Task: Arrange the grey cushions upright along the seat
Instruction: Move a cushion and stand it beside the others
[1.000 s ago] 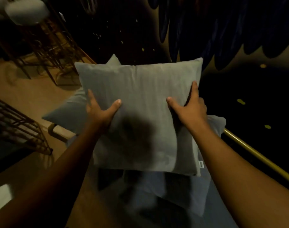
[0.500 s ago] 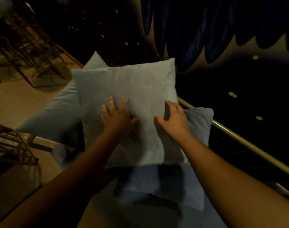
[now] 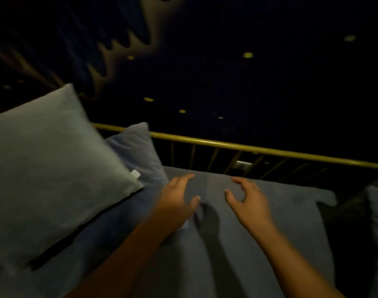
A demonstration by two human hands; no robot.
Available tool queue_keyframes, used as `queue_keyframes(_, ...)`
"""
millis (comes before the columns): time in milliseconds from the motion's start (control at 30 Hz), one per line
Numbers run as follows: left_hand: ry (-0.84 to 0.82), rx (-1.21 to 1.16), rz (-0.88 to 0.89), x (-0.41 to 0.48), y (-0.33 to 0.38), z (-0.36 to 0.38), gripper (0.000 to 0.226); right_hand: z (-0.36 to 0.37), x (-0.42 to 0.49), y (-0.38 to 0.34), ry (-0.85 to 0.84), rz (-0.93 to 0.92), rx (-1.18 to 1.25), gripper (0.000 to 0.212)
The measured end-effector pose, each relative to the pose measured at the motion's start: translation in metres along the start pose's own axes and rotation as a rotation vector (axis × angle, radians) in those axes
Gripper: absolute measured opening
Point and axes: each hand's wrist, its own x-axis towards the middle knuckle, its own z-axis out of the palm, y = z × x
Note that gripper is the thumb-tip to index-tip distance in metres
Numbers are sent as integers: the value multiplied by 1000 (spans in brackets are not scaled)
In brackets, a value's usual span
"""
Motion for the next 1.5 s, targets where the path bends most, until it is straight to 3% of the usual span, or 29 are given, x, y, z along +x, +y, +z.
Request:
queue_keyframes(267,-292,146,283,4,187,155,44,-169,-48,168,204,199,9,49)
queue_keyframes(533,-507,319,387,4,326,332,43,-301,-104,355,312,443,-119,47)
queue_keyframes(633,-630,372,332,8,351,394,60,-335,-121,416,443,463,-88,55)
queue_keyframes(767,-823,6,46,11,368,453,95,-371,-122,486,437,588,-84,74)
queue_keyframes(900,-758,-184,-355,11,366,503,102,-396,-105,536,433,692,-130,87)
queue_keyframes(967,-692,-214,-465,12,359,520,108,-406,-96,553,448,724,-134,89)
queue_keyframes(1067,-634,-271,-486,18,348,532,118,-422,-86,575,461,779,-23,96)
queue_keyframes(1200,-590,-397,-503,21,333,539,112,-436,-86,599,437,732,216,114)
queue_keyframes(1267,-568,-491,-509,20,328,539,109,-435,-91,596,434,695,292,114)
queue_keyframes(1400,-520,-678,-423,10,329,528,93,-429,-98,566,505,607,327,104)
queue_keyframes(1500,-436,-659,-322,6,327,505,92,-425,-105,545,467,585,262,115)
